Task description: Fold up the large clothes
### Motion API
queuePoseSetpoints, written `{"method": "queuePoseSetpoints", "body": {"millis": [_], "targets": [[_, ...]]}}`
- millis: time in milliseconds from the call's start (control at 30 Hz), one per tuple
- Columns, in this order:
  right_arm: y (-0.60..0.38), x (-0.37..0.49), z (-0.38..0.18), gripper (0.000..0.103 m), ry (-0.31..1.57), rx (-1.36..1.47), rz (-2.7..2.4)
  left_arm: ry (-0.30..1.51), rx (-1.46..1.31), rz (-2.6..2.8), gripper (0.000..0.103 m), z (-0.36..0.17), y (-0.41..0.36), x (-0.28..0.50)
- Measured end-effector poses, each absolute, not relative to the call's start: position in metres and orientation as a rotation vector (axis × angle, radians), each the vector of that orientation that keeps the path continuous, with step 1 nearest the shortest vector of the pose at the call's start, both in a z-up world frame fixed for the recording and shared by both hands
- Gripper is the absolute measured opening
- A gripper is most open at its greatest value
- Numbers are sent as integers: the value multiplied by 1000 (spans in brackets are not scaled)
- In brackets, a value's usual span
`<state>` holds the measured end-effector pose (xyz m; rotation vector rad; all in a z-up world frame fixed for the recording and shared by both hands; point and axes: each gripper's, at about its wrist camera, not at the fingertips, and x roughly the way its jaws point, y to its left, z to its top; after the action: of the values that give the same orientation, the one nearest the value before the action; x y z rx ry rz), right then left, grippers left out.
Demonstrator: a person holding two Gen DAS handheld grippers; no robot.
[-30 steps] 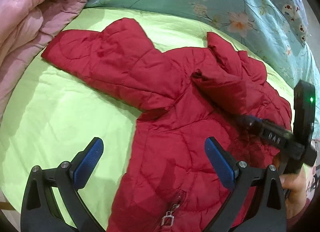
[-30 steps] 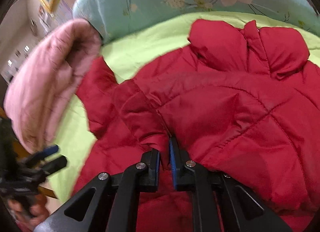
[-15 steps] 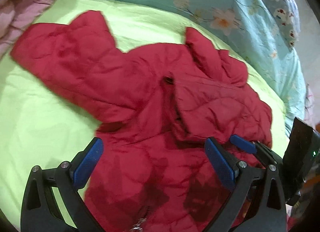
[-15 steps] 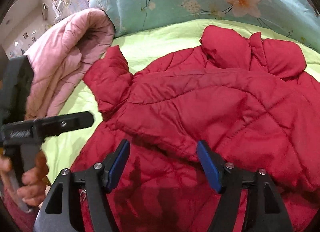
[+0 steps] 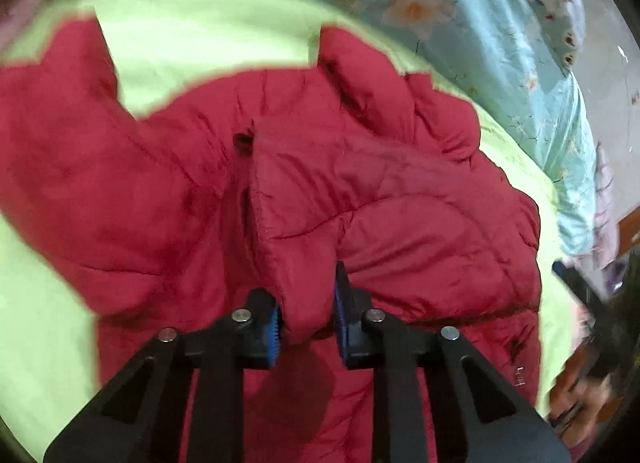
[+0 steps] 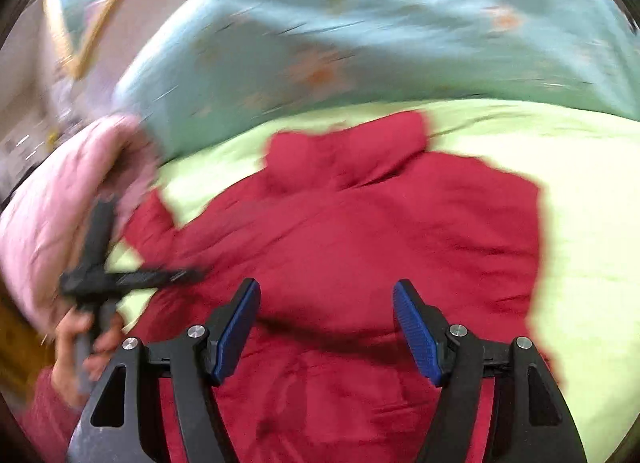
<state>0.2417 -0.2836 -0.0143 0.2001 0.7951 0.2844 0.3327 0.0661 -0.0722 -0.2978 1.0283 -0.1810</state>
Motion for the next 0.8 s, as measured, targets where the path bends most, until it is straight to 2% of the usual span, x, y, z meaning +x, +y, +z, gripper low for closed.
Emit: {"method": "queuePoseSetpoints", "body": {"millis": [33,200,333,633,800], "targets": [[-289,245,-13,61,798,206,265,1007,-266,-171,18,-67,68,326],[-289,278,-37,63,895,112,167,1099,-204,-192,19,-98,71,328],[-277,298,-90,61,996,-16,116,1082,-207,-194,25,-110,71,339],[-282,308,-93,62,995,-13,115,1074,-262,-234,26,-118,82,338],[-274,284,-65,64,926,61,124,1080,-187,-202,27,-112,73,338]]}}
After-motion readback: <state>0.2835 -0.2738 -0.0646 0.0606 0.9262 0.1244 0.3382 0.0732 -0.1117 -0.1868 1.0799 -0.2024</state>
